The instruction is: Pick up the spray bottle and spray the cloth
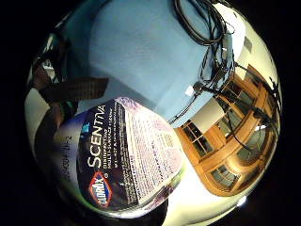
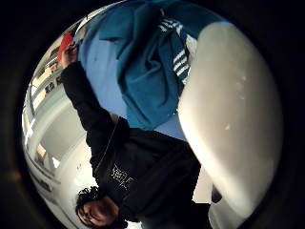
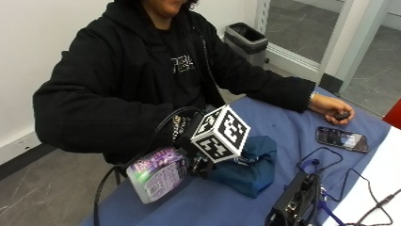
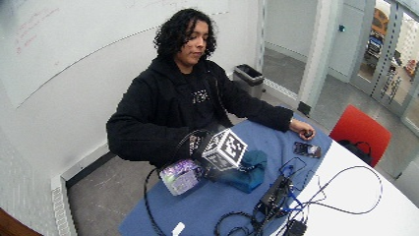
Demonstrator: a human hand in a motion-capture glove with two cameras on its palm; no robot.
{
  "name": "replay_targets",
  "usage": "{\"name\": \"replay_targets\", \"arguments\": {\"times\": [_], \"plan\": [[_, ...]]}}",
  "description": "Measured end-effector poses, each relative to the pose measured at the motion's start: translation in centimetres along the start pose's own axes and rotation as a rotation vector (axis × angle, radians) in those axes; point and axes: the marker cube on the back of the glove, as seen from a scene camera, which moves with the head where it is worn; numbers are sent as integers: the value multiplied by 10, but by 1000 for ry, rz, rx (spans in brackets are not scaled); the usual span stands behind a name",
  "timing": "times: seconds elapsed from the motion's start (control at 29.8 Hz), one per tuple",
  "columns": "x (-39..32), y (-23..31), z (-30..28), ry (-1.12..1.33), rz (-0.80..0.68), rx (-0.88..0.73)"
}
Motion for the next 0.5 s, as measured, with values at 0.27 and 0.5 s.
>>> {"name": "replay_targets", "arguments": {"times": [0.27,0.5], "plan": [[-2,-13,9,12,6,-48],[-10,-9,-21,-28,-31,26]]}}
